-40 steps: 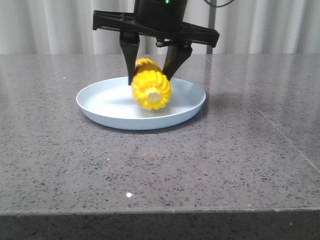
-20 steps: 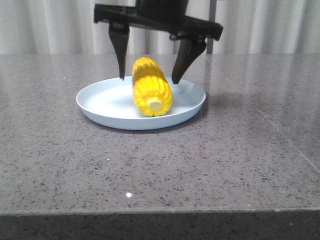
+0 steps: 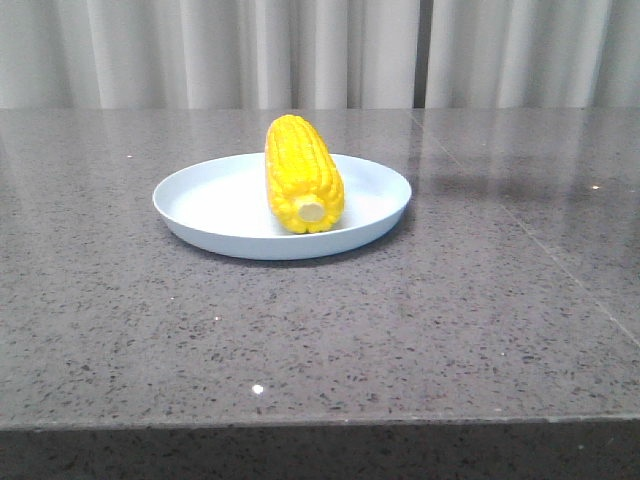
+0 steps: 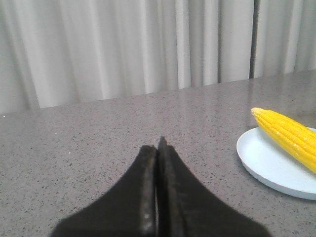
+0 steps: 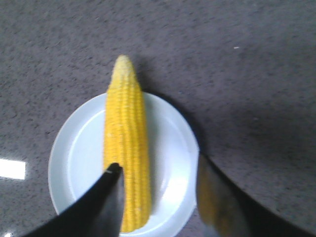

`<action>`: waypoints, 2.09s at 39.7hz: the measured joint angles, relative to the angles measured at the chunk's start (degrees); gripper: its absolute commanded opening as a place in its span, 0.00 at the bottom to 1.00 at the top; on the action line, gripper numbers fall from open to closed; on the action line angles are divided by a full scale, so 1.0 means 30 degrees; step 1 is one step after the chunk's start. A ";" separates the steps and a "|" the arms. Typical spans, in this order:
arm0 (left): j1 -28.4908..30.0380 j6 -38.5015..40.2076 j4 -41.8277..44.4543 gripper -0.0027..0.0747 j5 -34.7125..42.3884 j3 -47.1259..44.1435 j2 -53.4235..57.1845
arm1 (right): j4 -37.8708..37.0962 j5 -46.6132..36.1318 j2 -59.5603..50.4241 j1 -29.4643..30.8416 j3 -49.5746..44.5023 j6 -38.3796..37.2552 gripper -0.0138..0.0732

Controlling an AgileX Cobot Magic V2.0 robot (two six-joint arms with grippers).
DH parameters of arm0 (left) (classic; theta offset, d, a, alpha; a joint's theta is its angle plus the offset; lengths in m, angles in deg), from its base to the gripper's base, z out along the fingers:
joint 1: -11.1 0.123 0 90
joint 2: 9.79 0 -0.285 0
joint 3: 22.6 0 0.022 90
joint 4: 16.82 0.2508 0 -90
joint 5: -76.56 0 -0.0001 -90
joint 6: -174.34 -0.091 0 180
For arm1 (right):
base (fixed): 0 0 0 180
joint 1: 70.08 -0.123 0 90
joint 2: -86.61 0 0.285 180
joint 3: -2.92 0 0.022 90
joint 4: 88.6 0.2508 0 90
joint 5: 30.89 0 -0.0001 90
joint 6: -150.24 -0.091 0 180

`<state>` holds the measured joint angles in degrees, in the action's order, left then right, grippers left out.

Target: Place corn on plate with both arms

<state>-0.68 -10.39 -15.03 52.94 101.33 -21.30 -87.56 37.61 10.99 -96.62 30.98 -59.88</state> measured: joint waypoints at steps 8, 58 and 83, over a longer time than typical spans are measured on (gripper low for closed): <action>0.0000 0.0000 0.0000 0.01 0.0000 0.0000 0.0000 | 0.0000 0.1018 -0.1292 0.3564 -0.0086 0.1549 0.09; 0.0000 0.0000 0.0000 0.01 0.0000 0.0000 0.0000 | -0.0448 -1.5902 -2.8855 0.7723 -2.9288 0.7571 0.08; 0.0000 0.0000 0.0000 0.01 0.0000 0.0000 0.0000 | -0.0490 -1.6460 -2.9441 0.7723 -2.9372 0.7605 0.08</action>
<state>-0.68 -10.39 -15.03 52.94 101.33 -21.30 -89.03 -11.77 -77.33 -73.45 -57.13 -37.07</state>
